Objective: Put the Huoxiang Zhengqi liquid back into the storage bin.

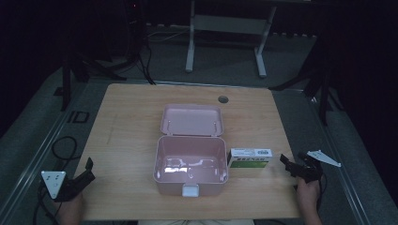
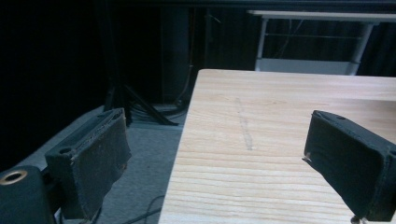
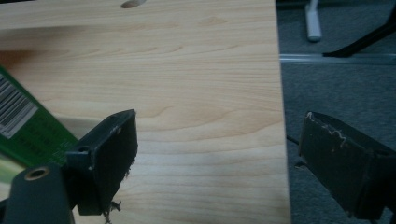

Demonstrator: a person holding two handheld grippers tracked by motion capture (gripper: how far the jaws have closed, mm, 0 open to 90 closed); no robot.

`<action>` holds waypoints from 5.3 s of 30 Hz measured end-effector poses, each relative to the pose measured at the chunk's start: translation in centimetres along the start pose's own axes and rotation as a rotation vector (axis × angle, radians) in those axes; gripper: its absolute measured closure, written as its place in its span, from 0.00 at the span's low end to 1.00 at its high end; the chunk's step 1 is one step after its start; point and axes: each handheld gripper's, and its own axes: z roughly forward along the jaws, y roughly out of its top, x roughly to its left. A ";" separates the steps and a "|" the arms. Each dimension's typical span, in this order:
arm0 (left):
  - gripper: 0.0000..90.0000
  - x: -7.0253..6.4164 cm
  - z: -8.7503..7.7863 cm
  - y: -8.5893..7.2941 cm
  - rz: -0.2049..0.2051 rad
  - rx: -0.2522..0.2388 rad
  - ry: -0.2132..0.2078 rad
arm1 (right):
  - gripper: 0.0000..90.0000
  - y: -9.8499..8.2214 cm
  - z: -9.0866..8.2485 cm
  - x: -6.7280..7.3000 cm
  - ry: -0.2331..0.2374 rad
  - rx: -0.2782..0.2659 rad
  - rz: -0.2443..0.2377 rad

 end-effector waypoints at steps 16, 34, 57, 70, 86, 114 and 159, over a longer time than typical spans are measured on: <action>0.03 -0.4 0.3 -0.1 0.039 -0.009 -0.018 | 0.12 0.4 0.6 0.6 0.087 0.088 -0.094; 0.03 -0.4 0.2 -0.1 0.046 -0.004 -0.016 | 0.12 1.5 0.1 1.8 0.328 0.331 -0.286; 0.03 -0.2 0.2 0.0 0.030 0.007 -0.032 | 0.14 3.0 -0.6 4.6 0.461 0.606 -0.549; 0.03 -0.3 0.2 -0.1 0.029 0.011 -0.038 | 0.14 3.5 -0.4 6.4 0.452 0.798 -0.680; 0.03 -0.2 0.3 0.0 0.024 0.018 -0.041 | 0.13 4.4 -0.3 9.1 0.428 1.046 -0.831; 0.03 -0.2 0.2 0.0 0.024 0.016 -0.047 | 0.18 6.4 0.3 13.4 0.501 1.108 -0.967; 0.03 0.0 0.2 0.0 0.009 0.022 -0.070 | 0.38 15.3 1.2 17.9 0.523 1.012 -1.189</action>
